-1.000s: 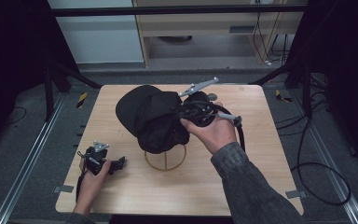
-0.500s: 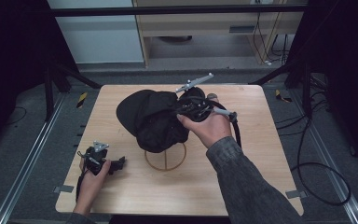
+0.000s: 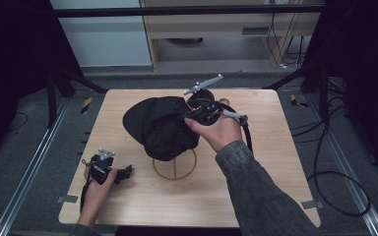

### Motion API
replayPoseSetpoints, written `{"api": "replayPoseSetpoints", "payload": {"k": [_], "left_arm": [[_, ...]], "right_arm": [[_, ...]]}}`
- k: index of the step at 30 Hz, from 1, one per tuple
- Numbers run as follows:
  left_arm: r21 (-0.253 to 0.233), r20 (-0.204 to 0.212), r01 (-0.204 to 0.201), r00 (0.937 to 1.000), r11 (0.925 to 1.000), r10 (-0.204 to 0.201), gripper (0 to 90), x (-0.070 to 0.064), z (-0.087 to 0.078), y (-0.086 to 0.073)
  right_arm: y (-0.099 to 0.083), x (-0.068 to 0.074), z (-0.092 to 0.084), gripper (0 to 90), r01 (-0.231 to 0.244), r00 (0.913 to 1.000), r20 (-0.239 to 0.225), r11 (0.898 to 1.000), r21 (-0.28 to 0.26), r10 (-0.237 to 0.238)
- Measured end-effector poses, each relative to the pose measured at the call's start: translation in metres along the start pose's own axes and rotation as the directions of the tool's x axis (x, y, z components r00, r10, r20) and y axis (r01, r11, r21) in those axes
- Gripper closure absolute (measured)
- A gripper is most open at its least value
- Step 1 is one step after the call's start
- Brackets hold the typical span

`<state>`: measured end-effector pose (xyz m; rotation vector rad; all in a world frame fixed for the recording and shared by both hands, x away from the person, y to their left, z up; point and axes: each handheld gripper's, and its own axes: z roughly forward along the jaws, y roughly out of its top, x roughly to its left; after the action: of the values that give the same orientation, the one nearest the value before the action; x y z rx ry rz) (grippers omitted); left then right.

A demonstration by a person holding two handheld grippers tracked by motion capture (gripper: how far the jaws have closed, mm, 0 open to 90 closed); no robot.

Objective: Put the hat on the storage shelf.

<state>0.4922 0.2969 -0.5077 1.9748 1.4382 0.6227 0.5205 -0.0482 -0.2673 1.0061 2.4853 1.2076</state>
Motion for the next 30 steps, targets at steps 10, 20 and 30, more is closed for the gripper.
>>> {"api": "replayPoseSetpoints", "payload": {"k": [10,20,30], "left_arm": [[0.0,0.0,0.0,1.0,1.0,0.0,0.0,0.0,0.0,0.0],[0.0,0.0,0.001,1.0,1.0,-0.001,0.0,-0.0001,0.0,0.0],[0.0,0.001,0.001,1.0,1.0,-0.001,0.0,0.0,0.0,0.0]], "right_arm": [[0.0017,-0.0027,0.003,79.9,-0.011,0.9999,-0.011,1.0,-0.001,0.011],[0.0031,-0.0031,0.0042,79.3,-0.016,0.9997,-0.016,1.0,0.002,0.016],[0.0047,-0.0042,0.0041,78.5,-0.018,0.9997,-0.019,1.0,0.005,0.018]]}}
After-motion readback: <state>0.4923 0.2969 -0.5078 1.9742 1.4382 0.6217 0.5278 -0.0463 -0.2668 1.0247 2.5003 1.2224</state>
